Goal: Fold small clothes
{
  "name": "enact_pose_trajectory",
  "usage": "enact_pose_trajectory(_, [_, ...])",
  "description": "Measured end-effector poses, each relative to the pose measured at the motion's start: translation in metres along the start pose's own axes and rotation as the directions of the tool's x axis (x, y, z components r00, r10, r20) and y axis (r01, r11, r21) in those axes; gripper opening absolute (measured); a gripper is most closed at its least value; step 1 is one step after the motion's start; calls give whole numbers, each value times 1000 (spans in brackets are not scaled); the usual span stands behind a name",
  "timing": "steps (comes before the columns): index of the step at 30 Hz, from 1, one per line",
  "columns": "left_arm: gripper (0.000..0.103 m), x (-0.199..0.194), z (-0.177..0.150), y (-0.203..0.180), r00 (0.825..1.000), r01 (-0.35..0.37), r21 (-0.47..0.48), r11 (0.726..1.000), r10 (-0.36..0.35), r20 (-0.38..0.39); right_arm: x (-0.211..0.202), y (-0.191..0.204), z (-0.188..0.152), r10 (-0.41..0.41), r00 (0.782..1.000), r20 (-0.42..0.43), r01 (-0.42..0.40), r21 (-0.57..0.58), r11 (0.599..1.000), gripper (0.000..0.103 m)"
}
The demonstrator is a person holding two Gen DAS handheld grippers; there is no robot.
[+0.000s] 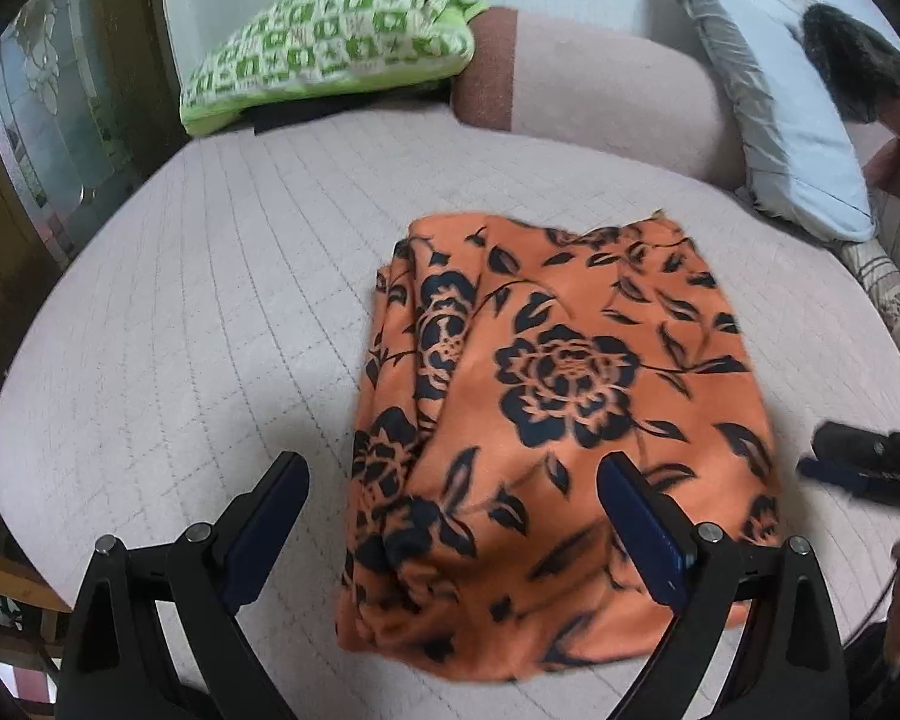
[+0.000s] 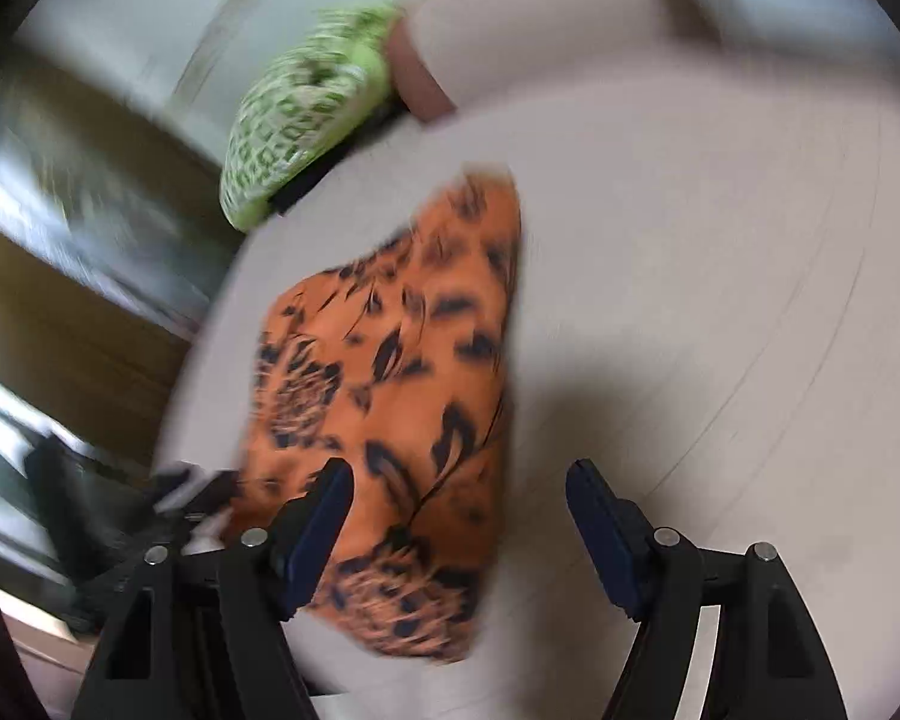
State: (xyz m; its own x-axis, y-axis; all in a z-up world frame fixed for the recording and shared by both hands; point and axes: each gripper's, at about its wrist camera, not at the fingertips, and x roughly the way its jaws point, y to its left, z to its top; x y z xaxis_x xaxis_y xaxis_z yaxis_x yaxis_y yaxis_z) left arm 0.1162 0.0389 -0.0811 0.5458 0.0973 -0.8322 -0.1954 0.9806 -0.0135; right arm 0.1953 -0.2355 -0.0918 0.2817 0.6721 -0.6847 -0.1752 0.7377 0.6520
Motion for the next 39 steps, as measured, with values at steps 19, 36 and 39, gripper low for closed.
enact_pose_trajectory(19, [98, 2, -5, 57, 991, 132, -75, 988, -132, 7, 51, -2, -24, 32, 995, -97, -25, 72, 997, 56])
enact_pose_trajectory(36, [24, 20, -36, 105, 835, 421, -400, 814, -520, -180, 88, 87, -31, 48, 988, -149, -79, -212, 974, 64])
enact_pose_trajectory(39, [23, 17, -50, 108, 853, 393, -430, 812, -497, -159, 88, 87, -30, 42, 986, -163, -76, -211, 975, 64])
